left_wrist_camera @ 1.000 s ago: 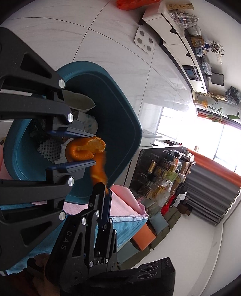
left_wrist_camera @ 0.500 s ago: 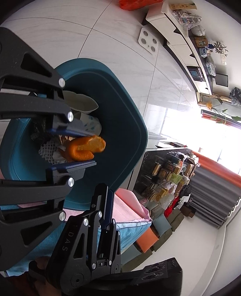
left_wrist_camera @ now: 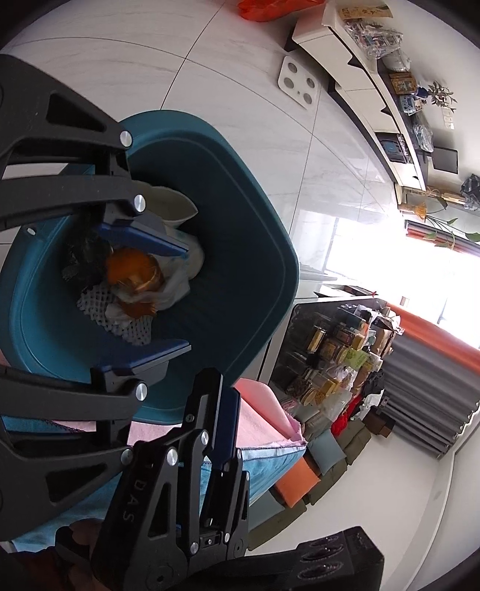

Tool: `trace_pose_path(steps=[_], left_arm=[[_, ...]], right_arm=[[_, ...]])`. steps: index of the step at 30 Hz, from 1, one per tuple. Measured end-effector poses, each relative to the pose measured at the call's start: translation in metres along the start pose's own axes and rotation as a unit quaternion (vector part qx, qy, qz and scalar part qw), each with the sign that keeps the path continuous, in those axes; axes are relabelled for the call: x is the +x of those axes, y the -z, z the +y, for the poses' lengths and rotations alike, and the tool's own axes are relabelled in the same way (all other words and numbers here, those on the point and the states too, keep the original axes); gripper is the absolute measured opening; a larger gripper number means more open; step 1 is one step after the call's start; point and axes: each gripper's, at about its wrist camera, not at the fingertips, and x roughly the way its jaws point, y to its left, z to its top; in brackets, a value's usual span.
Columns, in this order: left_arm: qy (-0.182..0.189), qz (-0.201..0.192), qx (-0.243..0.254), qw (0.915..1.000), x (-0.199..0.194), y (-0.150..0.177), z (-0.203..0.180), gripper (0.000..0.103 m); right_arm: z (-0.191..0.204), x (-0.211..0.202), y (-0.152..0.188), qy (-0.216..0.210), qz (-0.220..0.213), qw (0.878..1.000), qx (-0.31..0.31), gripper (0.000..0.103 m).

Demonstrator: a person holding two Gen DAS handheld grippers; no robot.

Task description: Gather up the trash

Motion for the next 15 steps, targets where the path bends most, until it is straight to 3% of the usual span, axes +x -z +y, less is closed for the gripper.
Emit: trace_pose_path(steps=[4,15], left_arm=[[0.000,-0.002,0.000,1.0000,-0.002,-0.001,-0.003,0.051],[-0.015,-0.050,0.001,0.9986,-0.033,-0.008,-0.012,0.091]], right_arm=[[-0.004,-0.006,0.000,0.003,-0.012,1.000,0.007,0.032],[-0.034,-0.037,0.010,0.020,-0.062,0.997,0.047,0.065]])
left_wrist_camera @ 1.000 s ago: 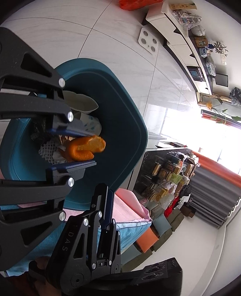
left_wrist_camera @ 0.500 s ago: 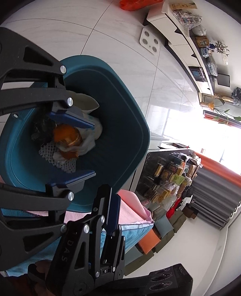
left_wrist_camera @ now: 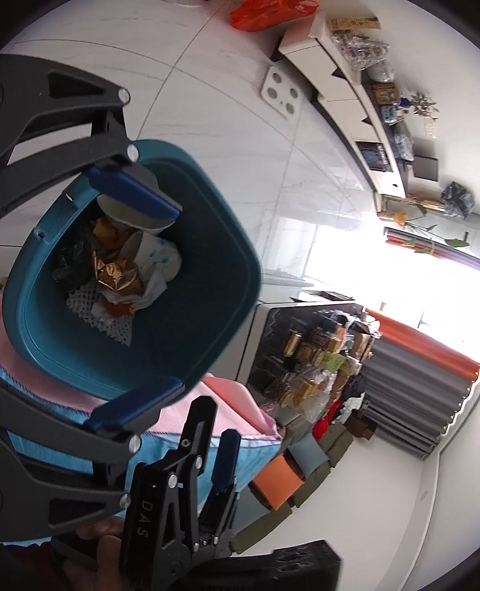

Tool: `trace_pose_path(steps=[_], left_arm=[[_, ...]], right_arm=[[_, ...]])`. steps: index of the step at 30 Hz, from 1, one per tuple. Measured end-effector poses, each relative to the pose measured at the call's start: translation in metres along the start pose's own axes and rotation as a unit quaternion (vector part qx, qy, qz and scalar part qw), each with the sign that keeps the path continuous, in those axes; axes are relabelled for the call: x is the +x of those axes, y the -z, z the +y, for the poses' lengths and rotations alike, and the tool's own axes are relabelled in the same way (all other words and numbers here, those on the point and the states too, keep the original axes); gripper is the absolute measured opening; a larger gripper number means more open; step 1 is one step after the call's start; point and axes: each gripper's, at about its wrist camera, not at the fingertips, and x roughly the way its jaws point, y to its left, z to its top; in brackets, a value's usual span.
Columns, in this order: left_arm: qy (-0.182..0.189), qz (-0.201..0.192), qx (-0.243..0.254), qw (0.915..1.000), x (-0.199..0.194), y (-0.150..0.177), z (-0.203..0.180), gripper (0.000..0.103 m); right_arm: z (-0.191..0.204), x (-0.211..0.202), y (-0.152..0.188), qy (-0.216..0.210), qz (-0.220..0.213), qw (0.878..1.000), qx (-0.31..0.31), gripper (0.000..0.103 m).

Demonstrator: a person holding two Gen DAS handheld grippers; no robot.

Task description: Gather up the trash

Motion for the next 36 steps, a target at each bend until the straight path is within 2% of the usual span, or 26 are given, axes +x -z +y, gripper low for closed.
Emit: trace_pose_path(steps=[2,6,12,19,26,36], left_arm=[[-0.002,-0.011,0.005,0.9999,-0.009,-0.003,-0.006,0.096],[-0.001,-0.020,0.015,0.9997,-0.022,-0.007,-0.015,0.097],[-0.004,-0.029,0.025,0.9992,-0.038,-0.009,-0.036,0.097],[0.008,-0.040,0.052,0.9978,-0.054,-0.010,-0.073,0.097],[0.027,-0.054,0.101,0.9931,-0.070,-0.001,-0.130,0.097],[0.057,-0.064,0.153,0.9845,-0.086,0.032,-0.196,0.097]], right_arm=[[-0.006,-0.007,0.002,0.007,-0.011,1.000,0.007,0.071],[-0.022,-0.025,0.009,0.016,-0.035,0.999,0.027,0.085],[-0.047,-0.054,0.027,0.025,-0.068,0.996,0.057,0.096],[-0.080,-0.088,0.060,0.037,-0.104,0.988,0.107,0.096],[-0.109,-0.122,0.101,0.065,-0.134,0.977,0.152,0.096],[-0.129,-0.177,0.173,0.129,-0.182,0.951,0.215,0.096]])
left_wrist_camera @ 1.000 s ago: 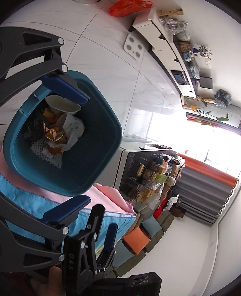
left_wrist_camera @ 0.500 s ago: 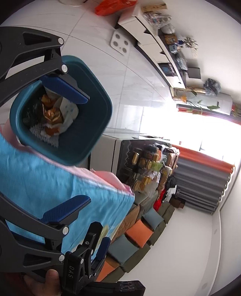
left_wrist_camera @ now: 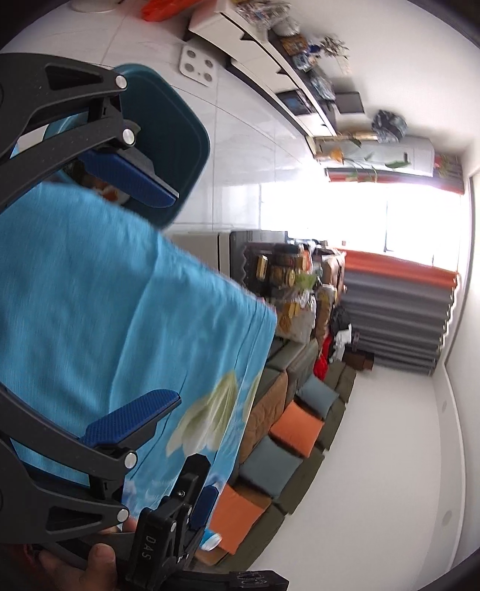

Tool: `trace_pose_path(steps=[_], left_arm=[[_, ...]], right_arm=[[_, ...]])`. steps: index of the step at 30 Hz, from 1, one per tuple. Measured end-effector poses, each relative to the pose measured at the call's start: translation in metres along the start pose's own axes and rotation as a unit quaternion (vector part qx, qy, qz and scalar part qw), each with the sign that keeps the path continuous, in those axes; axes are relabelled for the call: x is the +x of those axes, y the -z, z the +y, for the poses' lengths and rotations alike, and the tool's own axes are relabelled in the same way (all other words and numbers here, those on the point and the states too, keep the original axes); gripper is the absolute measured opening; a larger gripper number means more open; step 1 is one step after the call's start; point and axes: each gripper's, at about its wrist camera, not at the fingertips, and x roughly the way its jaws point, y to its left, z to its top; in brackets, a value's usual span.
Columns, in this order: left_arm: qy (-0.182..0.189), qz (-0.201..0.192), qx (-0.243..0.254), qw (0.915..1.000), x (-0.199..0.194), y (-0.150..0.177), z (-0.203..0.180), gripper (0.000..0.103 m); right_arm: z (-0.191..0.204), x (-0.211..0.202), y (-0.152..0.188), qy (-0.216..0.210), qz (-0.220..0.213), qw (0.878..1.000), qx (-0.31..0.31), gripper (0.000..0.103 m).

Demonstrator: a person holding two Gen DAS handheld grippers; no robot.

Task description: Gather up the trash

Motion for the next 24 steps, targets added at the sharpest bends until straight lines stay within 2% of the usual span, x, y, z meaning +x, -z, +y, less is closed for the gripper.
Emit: trace_pose_path(steps=[10,16,24], left_arm=[[0.058,-0.027,0.047,0.9968,-0.021,0.011,-0.061,0.097],[0.078,-0.047,0.063,0.9939,-0.033,0.012,-0.074,0.097],[0.091,-0.064,0.071,0.9912,-0.049,0.013,-0.080,0.097]], right_arm=[[-0.040,-0.070,0.035,0.074,-0.060,0.994,0.048,0.096],[-0.052,-0.104,0.053,0.116,-0.091,0.987,0.066,0.096],[-0.052,-0.133,0.073,0.150,-0.109,0.980,0.072,0.096]])
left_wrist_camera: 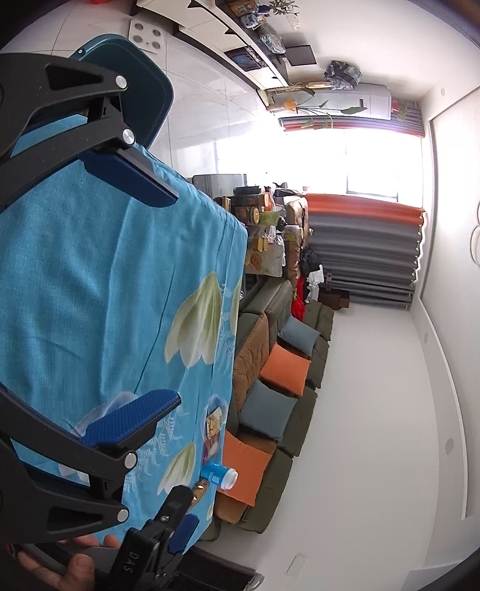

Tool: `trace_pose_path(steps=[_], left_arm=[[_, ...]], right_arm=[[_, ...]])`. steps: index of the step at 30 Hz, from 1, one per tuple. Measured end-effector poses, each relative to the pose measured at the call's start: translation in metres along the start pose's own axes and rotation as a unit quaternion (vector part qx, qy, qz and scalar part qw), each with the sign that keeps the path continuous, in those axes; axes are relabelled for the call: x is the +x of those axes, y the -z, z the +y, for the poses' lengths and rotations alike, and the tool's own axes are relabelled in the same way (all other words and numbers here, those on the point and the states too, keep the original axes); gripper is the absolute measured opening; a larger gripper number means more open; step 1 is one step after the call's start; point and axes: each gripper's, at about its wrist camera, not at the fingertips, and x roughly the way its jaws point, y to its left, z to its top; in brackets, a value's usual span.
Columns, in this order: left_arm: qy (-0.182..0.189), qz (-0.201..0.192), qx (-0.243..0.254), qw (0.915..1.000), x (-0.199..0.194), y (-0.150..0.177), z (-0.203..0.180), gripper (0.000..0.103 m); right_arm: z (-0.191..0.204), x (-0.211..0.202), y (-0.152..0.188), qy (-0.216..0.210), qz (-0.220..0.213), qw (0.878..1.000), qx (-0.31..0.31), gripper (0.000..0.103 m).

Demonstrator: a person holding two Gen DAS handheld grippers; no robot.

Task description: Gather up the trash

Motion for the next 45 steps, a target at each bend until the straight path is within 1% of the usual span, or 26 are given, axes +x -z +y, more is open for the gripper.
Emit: trace_pose_path(steps=[6,10,17,23,29,34,39,45], left_arm=[[0.018,-0.009,0.011,0.9997,-0.008,0.002,-0.010,0.097],[0.032,-0.012,0.017,0.9993,-0.015,0.005,-0.016,0.097],[0.041,-0.009,0.021,0.9989,-0.017,0.009,-0.022,0.097],[0.057,-0.025,0.037,0.9974,-0.024,0.011,-0.029,0.097],[0.066,-0.050,0.034,0.9960,-0.035,0.012,-0.030,0.097],[0.057,-0.076,0.038,0.9948,-0.049,0.013,-0.029,0.097],[0.059,-0.088,0.040,0.9935,-0.062,0.016,-0.027,0.097],[0.061,-0.105,0.037,0.9919,-0.078,0.019,-0.025,0.097]], right_arm=[[-0.006,-0.020,0.008,0.023,-0.010,1.000,0.005,0.096],[-0.006,-0.027,0.010,0.030,-0.015,0.999,0.006,0.096],[-0.001,-0.031,0.014,0.039,-0.013,0.999,0.000,0.096],[0.002,-0.040,0.018,0.056,-0.029,0.998,-0.007,0.096],[0.005,-0.054,0.023,0.075,-0.058,0.995,-0.014,0.096],[0.013,-0.064,0.029,0.070,-0.076,0.994,-0.019,0.096],[0.025,-0.074,0.031,0.066,-0.096,0.992,-0.039,0.096],[0.033,-0.087,0.037,0.059,-0.115,0.991,-0.037,0.096]])
